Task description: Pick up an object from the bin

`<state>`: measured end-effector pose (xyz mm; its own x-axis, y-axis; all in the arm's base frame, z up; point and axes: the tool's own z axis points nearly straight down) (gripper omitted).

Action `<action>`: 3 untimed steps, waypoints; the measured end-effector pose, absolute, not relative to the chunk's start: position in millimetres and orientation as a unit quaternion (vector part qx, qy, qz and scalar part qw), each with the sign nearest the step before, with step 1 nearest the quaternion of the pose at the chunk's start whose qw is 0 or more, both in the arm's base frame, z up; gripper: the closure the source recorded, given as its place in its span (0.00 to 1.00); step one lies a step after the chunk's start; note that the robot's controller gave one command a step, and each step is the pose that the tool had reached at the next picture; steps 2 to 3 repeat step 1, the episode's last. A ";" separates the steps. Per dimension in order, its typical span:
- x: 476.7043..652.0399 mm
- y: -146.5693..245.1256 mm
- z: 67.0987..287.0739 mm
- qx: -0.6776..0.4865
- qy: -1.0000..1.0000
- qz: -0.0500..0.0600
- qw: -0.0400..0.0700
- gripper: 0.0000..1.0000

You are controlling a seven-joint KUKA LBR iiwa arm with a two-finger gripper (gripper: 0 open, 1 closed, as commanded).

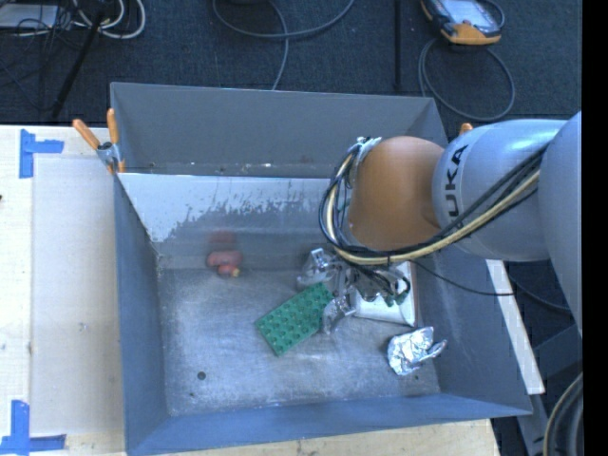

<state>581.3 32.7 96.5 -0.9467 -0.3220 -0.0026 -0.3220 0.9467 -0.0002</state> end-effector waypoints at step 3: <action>583.6 33.9 203.0 -0.163 0.987 0.000 0.005 1.00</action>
Offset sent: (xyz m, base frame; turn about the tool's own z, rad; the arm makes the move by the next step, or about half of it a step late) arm 0.0002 0.0000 0.1019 0.0000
